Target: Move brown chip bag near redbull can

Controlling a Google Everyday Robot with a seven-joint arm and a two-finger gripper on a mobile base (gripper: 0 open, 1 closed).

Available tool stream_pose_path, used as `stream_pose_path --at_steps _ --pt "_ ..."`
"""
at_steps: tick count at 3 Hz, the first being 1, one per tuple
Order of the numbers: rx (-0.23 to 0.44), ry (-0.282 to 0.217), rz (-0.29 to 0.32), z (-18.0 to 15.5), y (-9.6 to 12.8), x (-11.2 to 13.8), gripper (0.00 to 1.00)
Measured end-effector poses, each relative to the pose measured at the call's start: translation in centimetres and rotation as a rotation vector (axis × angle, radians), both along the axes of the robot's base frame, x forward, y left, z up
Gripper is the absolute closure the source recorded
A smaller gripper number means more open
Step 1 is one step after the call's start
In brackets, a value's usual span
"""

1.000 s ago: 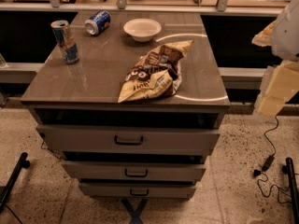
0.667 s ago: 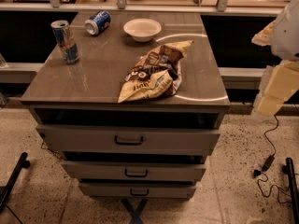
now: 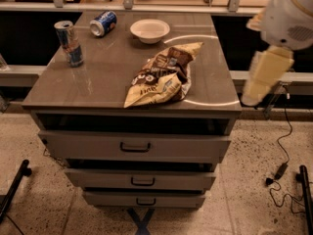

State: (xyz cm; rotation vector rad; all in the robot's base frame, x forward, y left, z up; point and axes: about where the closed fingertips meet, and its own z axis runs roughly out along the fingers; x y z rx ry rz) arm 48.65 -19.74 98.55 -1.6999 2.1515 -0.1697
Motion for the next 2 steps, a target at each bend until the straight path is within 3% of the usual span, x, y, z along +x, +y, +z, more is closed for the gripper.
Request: stream_pose_path --at_steps 1,2 --pt "-0.04 -0.064 0.028 0.8 2.4 5.4 0.0" --pt "-0.087 -0.086 0.106 -0.4 6.0 10.8 0.0"
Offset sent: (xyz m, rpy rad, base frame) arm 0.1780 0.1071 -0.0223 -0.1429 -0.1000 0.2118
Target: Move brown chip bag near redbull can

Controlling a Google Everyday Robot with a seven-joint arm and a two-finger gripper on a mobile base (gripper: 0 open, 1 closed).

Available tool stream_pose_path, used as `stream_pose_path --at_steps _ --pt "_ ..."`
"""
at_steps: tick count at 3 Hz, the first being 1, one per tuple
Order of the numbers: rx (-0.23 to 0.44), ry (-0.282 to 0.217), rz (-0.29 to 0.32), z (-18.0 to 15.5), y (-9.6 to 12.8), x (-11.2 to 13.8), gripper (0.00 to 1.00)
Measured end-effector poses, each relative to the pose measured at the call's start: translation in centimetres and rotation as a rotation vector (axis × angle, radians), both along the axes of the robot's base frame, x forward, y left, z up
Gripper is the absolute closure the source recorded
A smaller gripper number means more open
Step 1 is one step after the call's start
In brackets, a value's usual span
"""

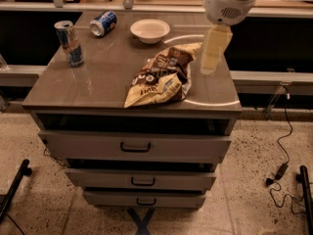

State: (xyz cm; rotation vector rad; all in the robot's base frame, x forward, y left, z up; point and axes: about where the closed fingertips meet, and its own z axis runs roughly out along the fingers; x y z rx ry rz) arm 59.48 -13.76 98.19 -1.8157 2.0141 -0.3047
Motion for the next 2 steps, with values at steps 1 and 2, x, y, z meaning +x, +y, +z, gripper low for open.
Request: stream_pose_path --at_steps 1,2 --pt "-0.015 0.038 0.055 -2.8 2.5 4.4 0.0" --pt "-0.005 0.102 0.111 -6.0 4.2 7.0 0.0"
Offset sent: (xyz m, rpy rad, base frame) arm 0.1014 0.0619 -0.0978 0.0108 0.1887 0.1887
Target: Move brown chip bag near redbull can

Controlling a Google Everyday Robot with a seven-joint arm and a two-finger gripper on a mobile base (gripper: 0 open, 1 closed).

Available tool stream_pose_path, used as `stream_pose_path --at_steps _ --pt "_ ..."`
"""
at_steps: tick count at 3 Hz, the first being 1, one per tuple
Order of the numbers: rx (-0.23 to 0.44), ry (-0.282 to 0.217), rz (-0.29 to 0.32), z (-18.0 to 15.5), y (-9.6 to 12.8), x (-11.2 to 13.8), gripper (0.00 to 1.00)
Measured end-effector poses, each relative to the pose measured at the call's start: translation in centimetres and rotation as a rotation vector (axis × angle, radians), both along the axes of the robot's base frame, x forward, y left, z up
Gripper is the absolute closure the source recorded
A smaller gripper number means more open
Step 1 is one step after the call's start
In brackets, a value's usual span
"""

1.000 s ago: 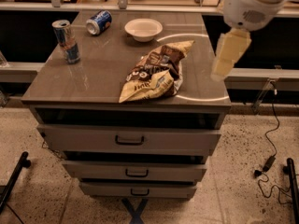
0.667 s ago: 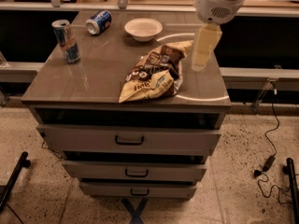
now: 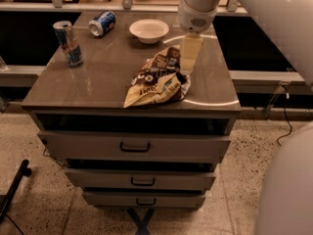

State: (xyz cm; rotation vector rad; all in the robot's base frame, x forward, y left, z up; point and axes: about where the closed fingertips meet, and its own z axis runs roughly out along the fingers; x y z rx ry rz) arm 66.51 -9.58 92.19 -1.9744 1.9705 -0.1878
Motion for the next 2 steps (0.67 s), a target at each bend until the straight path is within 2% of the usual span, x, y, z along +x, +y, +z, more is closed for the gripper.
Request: stream_pose_path --at_steps 1,2 --pt "-0.004 0.046 0.076 -2.5 1.7 1.0 0.13" --pt "-0.008 0.078 0.137 -4.3 3.0 1.1 0.36"
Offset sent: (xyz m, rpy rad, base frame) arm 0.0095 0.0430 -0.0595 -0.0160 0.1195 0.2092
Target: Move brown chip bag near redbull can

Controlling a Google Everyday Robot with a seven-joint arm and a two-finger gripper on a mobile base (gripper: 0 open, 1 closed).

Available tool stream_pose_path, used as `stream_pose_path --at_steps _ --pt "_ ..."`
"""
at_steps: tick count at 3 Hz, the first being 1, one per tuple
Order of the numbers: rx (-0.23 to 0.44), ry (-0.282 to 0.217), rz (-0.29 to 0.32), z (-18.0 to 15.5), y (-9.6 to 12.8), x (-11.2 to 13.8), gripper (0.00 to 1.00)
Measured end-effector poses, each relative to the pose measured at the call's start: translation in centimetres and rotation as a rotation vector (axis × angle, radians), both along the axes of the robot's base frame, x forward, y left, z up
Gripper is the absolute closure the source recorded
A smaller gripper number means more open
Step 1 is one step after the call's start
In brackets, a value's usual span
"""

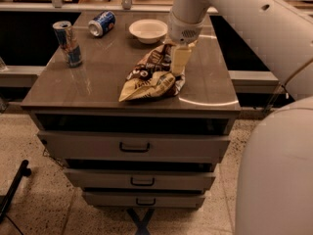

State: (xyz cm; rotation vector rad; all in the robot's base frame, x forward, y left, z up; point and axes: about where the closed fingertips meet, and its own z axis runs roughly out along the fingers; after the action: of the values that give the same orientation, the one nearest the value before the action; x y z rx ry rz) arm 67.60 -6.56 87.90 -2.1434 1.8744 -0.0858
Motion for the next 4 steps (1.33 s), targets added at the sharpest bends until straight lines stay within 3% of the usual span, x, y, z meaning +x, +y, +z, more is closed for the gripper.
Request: stream_pose_path --at_steps 1,2,3,4 --pt "0.003 0.02 0.04 -1.1 0.8 -0.1 0.59" --pt "0.078 0.062 0.045 -1.4 0.6 -0.1 0.83" --pt "0.249 0.099 -0.025 1.0 -1.4 -0.3 1.0" --pt "0.537 0.068 -0.112 8.6 -3.4 -1.5 1.0"
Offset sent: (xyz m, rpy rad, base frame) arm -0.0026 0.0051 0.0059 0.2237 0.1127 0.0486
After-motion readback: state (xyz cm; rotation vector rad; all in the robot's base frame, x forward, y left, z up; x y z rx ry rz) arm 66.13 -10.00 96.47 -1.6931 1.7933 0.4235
